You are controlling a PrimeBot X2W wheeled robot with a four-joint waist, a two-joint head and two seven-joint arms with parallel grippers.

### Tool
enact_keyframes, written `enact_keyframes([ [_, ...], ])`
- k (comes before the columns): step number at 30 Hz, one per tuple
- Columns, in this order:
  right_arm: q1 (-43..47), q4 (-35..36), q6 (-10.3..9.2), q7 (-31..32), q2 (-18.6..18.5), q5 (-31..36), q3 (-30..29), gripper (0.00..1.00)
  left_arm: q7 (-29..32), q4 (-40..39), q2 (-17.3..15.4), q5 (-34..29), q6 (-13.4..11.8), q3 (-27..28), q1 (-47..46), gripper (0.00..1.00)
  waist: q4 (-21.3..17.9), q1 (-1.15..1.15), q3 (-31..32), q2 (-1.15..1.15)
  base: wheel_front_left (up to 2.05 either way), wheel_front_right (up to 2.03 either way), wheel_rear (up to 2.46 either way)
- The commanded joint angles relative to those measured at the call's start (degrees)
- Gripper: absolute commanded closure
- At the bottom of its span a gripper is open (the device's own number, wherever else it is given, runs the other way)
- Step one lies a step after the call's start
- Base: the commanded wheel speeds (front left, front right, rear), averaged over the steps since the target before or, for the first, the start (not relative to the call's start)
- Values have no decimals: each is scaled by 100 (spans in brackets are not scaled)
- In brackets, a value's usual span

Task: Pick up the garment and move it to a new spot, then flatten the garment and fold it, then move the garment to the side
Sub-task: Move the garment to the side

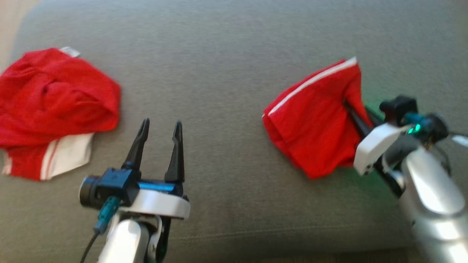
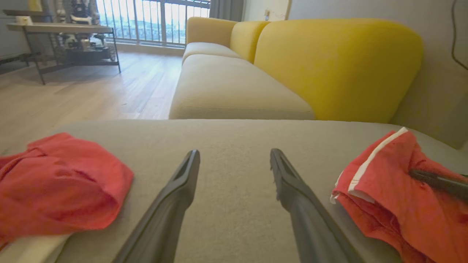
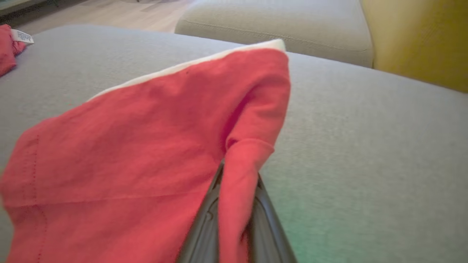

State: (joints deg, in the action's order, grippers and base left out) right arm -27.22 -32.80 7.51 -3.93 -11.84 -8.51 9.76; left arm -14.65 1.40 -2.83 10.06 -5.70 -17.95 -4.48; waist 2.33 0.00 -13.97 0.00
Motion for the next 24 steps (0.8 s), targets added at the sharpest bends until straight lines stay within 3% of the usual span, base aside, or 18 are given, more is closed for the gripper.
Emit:
enact_keyframes([
  [1, -279, 212, -2, -1, -121, -39, 132, 100, -35, -242, -5, -90, 44, 164, -337, 0, -271, 0, -196, 0, 0, 0, 0],
  [10, -1365, -73, -2, -241, -674, -504, 394, 100, -35, -353, -200, -722, 576, 147, -1108, 0, -1250, 0, -1036, 0, 0, 0, 0],
  [15, -1901, -489, -2, -462, -820, -831, 152, 100, -35, -534, -158, -644, 642, 263, -1479, 0, -1629, 0, -1424, 0, 0, 0, 0],
  [19, -2409, -850, -2, -687, -893, -1029, -17, 100, -35, -662, -319, -868, 828, 115, -1742, 0, -1898, 0, -1751, 0, 0, 0, 0],
  [24, -2715, -1126, -2, -870, -1075, -1148, -180, 100, -35, -734, -369, -933, 871, 55, -1939, 0, -1993, 0, -1981, 0, 0, 0, 0],
])
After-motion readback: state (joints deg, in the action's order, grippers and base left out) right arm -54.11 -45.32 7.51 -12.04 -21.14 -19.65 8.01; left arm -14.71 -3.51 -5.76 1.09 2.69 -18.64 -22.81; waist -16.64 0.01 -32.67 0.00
